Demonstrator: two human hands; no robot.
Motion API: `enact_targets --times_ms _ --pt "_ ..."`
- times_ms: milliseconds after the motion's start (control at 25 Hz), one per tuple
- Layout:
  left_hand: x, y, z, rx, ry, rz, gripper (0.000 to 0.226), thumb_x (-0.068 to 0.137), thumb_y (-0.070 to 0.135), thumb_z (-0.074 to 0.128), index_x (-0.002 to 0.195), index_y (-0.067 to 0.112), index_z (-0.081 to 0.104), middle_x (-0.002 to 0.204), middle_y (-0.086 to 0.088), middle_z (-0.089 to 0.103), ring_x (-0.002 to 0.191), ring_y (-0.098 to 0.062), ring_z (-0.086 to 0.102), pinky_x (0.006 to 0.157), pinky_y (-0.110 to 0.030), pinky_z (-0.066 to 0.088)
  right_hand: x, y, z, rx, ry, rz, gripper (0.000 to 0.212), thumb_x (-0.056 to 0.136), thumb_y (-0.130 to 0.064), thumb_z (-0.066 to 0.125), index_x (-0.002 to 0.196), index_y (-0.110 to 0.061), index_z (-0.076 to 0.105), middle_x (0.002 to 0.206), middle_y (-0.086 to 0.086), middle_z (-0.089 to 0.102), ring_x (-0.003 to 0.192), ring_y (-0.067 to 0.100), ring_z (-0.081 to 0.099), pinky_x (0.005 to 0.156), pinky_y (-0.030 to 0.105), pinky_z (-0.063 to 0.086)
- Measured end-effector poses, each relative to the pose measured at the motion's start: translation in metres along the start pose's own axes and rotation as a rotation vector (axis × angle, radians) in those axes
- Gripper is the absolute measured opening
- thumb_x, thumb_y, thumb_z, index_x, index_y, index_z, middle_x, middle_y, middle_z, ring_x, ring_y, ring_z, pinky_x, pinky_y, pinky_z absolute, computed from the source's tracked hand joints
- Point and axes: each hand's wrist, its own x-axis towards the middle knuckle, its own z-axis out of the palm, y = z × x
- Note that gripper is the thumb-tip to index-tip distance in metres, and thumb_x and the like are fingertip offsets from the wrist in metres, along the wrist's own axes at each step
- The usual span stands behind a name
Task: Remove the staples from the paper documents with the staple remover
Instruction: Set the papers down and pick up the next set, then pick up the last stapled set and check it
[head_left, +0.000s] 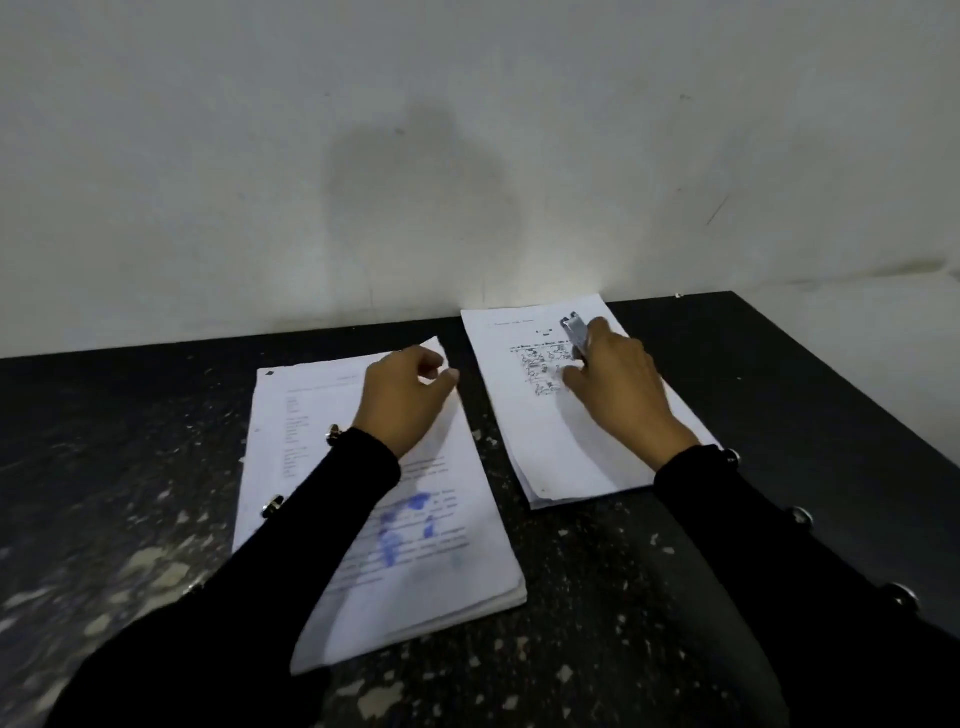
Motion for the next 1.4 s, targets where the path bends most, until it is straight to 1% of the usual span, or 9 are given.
enact_targets --times_ms 120,200,400,680,800,880,1080,1200,1400 --pt "-0.018 -0.019 -0.035 0.064 0.079 -0.045 0.029 0.090 0.023 0.063 0.113 0.007 0.067 0.111 -0.006 0.070 0.087 -0.017 0.063 0.089 -0.024 0.045 -0.013 -0.030 0.009 0.136 -0.113 -0.027 0.025 0.087 -0.024 0.061 0.099 -0.007 0.047 0.105 0.015 0.064 0.096 0.035 0.058 0.065 0.035 0.037" --pt "-0.033 -0.033 -0.061 0.087 0.132 -0.073 0.029 0.091 0.023 0.062 0.114 0.008 0.068 0.112 -0.006 0.070 0.086 -0.013 0.058 0.084 -0.021 0.040 -0.024 -0.048 0.017 0.202 -0.179 -0.044 0.028 0.086 -0.027 0.063 0.100 -0.006 0.049 0.103 0.014 0.065 0.093 0.034 0.059 0.071 0.038 0.047" --pt "-0.062 -0.074 -0.107 0.076 0.094 -0.246 0.044 0.090 0.029 0.063 0.129 0.011 0.055 0.124 -0.008 0.061 0.110 -0.024 0.058 0.092 -0.034 0.043 -0.043 -0.072 0.028 0.240 -0.260 0.048 0.032 0.085 -0.029 0.063 0.101 -0.004 0.051 0.104 0.019 0.063 0.095 0.036 0.059 0.077 0.042 0.050" --pt "-0.065 -0.092 -0.115 -0.232 0.068 -0.451 0.074 0.089 0.025 0.066 0.148 0.003 0.027 0.145 -0.014 0.044 0.123 -0.031 0.052 0.104 -0.046 0.045 -0.057 -0.085 0.033 0.202 -0.286 0.140 0.033 0.086 -0.027 0.062 0.103 -0.001 0.050 0.110 0.021 0.059 0.100 0.038 0.057 0.071 0.031 0.036" --pt "-0.058 -0.093 -0.118 -0.228 0.055 -0.476 0.080 0.085 0.023 0.071 0.149 0.004 0.025 0.149 -0.016 0.040 0.125 -0.033 0.051 0.104 -0.048 0.045 -0.060 -0.092 0.034 0.226 -0.285 0.165 0.027 0.087 -0.025 0.061 0.097 -0.005 0.046 0.106 0.018 0.056 0.094 0.033 0.053 0.071 0.031 0.035" --pt "-0.053 -0.095 -0.119 -0.158 0.034 -0.493 0.082 0.081 0.023 0.075 0.146 0.003 0.030 0.146 -0.017 0.045 0.123 -0.035 0.054 0.102 -0.049 0.047 -0.061 -0.095 0.033 0.204 -0.283 0.177 0.030 0.087 -0.023 0.061 0.105 -0.002 0.048 0.111 0.019 0.055 0.099 0.035 0.053 0.073 0.030 0.034" --pt "-0.038 -0.109 -0.118 -0.153 -0.004 -0.555 0.047 0.068 0.024 0.084 0.100 -0.004 0.065 0.105 -0.017 0.071 0.092 -0.033 0.068 0.089 -0.044 0.054 -0.061 -0.097 0.036 0.199 -0.274 0.198 0.036 0.085 -0.020 0.063 0.111 0.001 0.049 0.118 0.021 0.056 0.106 0.037 0.054 0.073 0.030 0.035" --pt "-0.035 -0.105 -0.117 -0.215 -0.071 -0.598 0.051 0.064 0.017 0.085 0.107 -0.003 0.065 0.106 -0.019 0.071 0.095 -0.038 0.069 0.091 -0.049 0.054 -0.062 -0.096 0.037 0.230 -0.267 0.208 0.038 0.084 -0.019 0.063 0.112 0.002 0.050 0.118 0.021 0.057 0.107 0.037 0.055 0.074 0.031 0.036" --pt "-0.044 -0.087 -0.107 -0.055 -0.053 -0.489 0.030 0.085 0.011 0.068 0.112 -0.003 0.064 0.119 -0.020 0.066 0.108 -0.037 0.063 0.098 -0.046 0.051 -0.064 -0.095 0.039 0.281 -0.259 0.219 0.036 0.083 -0.018 0.064 0.110 0.002 0.051 0.115 0.020 0.059 0.105 0.037 0.056 0.076 0.035 0.041"
